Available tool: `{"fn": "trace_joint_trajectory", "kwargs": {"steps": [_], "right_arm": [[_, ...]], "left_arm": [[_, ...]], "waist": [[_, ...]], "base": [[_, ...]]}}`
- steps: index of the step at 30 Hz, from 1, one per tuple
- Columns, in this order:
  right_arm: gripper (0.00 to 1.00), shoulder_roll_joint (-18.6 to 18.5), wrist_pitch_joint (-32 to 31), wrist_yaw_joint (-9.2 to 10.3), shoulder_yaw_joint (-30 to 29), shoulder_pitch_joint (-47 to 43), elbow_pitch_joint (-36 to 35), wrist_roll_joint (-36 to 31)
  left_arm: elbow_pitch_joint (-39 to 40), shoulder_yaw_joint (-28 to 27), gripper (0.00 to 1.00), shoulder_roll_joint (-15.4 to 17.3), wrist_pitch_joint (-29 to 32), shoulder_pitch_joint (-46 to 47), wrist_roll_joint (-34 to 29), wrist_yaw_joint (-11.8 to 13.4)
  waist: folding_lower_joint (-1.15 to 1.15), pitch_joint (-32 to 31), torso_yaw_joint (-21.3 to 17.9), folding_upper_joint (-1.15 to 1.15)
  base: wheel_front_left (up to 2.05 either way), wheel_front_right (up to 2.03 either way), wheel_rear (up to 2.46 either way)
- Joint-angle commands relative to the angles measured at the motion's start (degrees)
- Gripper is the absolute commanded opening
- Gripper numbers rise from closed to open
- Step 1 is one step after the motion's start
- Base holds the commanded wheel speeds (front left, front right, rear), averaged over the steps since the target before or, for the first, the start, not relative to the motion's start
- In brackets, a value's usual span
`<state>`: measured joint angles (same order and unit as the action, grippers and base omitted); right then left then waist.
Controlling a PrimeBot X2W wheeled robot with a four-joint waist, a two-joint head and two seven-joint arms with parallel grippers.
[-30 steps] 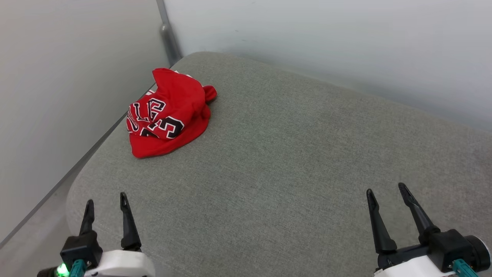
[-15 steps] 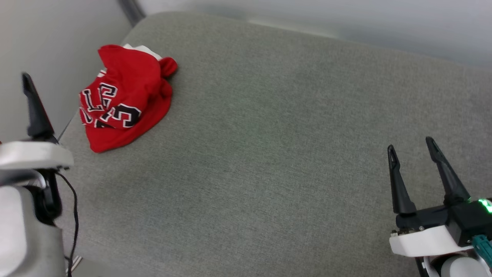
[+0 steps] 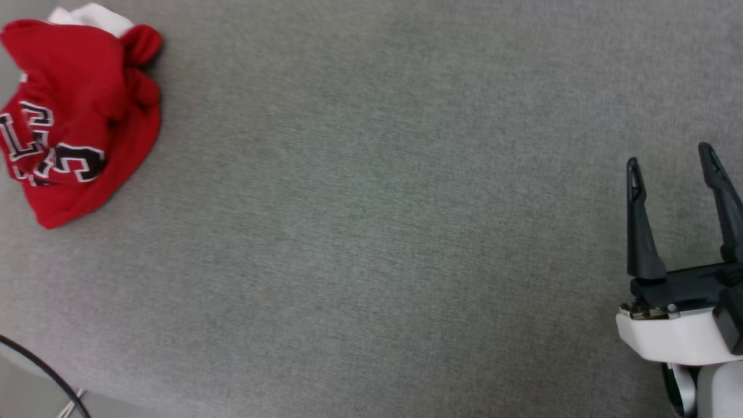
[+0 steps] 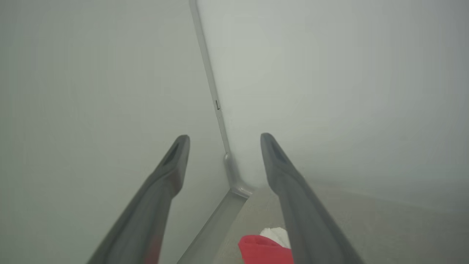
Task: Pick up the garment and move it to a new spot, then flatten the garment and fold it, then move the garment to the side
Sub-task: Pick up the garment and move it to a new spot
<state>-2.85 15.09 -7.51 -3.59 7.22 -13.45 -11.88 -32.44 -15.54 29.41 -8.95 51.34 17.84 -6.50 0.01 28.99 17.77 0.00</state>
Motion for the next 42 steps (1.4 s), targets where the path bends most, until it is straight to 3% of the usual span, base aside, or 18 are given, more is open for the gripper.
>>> {"fn": "trace_joint_trajectory", "kwargs": {"steps": [1, 6, 12, 18, 22, 28, 29, 30, 31, 42], "right_arm": [[1.0, 0.0, 0.1, 0.04, -0.2, 1.0, -0.9, -0.4], [1.0, 0.0, 0.1, 0.04, -0.3, 1.4, -2.5, -1.1], [1.0, -0.1, 0.1, 0.04, -0.2, 2.0, -3.5, -2.1], [1.0, -0.5, 0.1, 0.04, -0.4, 2.4, -4.1, -2.9], [1.0, -1.1, 0.1, 0.04, -0.6, 2.3, -3.8, -3.3], [1.0, -1.3, 0.1, 0.04, -0.3, 2.3, -3.4, -3.5], [1.0, -1.2, 0.1, 0.04, -0.2, 2.2, -3.3, -3.5], [1.0, -1.2, 0.1, 0.04, -0.2, 2.3, -3.2, -3.4], [1.0, -1.2, 0.1, 0.04, -0.1, 2.3, -2.9, -3.3], [1.0, -0.5, 0.1, 0.04, 1.2, 1.5, -0.5, -1.4]], "left_arm": [[-1.9, 0.7, 1.0, 1.2, 2.8, 1.7, 1.4, -0.4], [-6.3, 7.0, 1.0, 5.2, 14.6, 5.6, 8.0, -0.8], [-6.0, 17.1, 1.0, 9.3, 31.6, 3.9, 23.2, -0.8], [-5.7, 23.3, 1.0, 12.2, 46.1, 0.8, 36.5, -0.9], [-6.3, 28.0, 1.0, 12.5, 50.6, -1.7, 41.6, -0.9], [-7.8, 33.9, 1.0, 10.5, 50.0, -2.7, 42.6, -0.9], [-7.9, 34.6, 0.83, 10.4, 49.6, -2.6, 42.9, -0.9], [-7.9, 35.2, 0.16, 10.4, 49.3, -2.5, 43.2, -0.9], [-8.0, 35.5, 0.0, 10.5, 48.6, -2.2, 43.5, -0.9], [-4.1, 38.8, 0.0, 18.5, 39.8, 1.5, 42.3, -0.9]], "waist": [[-0.01, 2.2, -1.5, 0.0], [-0.01, 4.2, -2.3, 0.0], [-0.01, 6.1, -2.9, 0.0], [-0.01, 8.1, -3.8, 0.0], [-0.01, 9.6, -4.4, 0.0], [-0.01, 9.8, -4.5, 0.0], [-0.01, 9.7, -4.5, 0.0], [-0.01, 9.4, -4.5, 0.0], [-0.01, 9.1, -4.5, 0.0], [-0.01, 1.6, -4.6, 0.0]], "base": [[0.0, 0.0, 0.0], [0.0, 0.0, 0.0], [0.0, 0.0, 0.0], [0.0, 0.0, 0.0], [0.0, 0.0, 0.0], [0.0, 0.0, 0.0], [0.0, 0.0, 0.0], [0.0, 0.0, 0.0], [0.0, 0.0, 0.0], [0.0, 0.0, 0.0]]}}
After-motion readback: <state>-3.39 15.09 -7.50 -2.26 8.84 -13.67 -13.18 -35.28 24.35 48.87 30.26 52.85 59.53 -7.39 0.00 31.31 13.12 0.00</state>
